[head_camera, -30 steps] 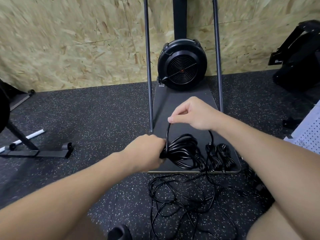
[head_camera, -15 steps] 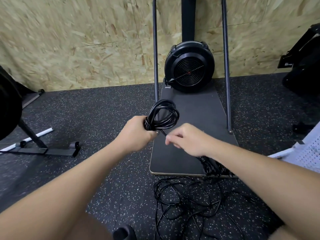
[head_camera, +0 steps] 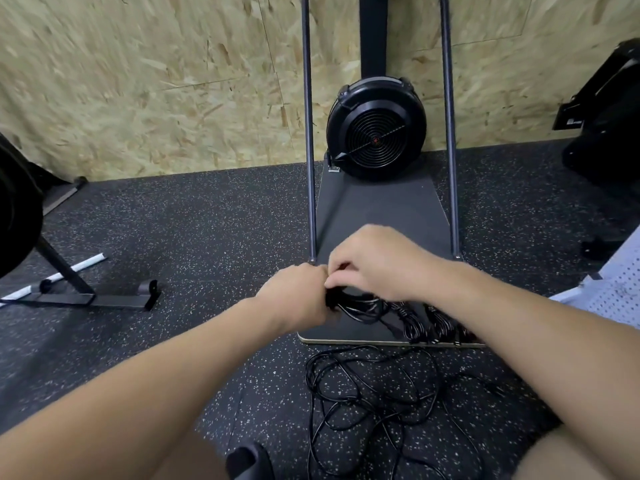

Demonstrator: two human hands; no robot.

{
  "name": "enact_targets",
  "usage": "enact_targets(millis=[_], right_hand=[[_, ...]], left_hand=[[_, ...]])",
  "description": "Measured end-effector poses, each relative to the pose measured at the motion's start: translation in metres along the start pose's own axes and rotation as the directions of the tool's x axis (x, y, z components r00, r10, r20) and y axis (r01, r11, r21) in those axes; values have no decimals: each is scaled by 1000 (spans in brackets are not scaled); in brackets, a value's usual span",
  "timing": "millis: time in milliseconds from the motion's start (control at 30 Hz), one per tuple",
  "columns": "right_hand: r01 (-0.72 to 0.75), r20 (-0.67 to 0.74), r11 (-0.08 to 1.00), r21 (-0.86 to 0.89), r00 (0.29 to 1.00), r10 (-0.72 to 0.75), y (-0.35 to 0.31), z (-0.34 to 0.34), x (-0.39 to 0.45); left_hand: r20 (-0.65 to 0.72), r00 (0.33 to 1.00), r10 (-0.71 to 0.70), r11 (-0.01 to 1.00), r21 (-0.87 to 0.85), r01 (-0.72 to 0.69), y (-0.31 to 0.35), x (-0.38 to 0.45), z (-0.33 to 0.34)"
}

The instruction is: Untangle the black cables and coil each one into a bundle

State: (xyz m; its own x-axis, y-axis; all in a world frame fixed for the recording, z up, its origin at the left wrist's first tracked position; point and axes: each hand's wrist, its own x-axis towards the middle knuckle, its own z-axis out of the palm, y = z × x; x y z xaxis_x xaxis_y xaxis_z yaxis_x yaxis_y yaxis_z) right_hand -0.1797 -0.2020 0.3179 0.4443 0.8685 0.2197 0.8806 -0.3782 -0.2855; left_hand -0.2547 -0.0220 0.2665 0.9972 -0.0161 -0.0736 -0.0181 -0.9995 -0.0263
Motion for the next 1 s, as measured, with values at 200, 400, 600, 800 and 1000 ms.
enact_targets(millis=[200,400,600,800,1000], right_hand=[[-200,7,840,504,974,228,30,-14,-4],[-343,111,726,596,931,349,67,-15,-11],[-351,168,712,608,933,317,85,8,-11],[-411,205,727,549,910,359,90,14,-8],[-358,167,872,333,933,319,64,8,-8]], left_hand=[[-84,957,278,950,-125,-287,4,-10,-21],[-153,958,242,882,-377,-282,7,-22,-32],[-185,973,135,708,-669,-225,-1,-19,-40],[-197,967,-159,604,-795,-62,-28,6,-34],[-112,910,-400,602,-780,169,-60,25,-25]])
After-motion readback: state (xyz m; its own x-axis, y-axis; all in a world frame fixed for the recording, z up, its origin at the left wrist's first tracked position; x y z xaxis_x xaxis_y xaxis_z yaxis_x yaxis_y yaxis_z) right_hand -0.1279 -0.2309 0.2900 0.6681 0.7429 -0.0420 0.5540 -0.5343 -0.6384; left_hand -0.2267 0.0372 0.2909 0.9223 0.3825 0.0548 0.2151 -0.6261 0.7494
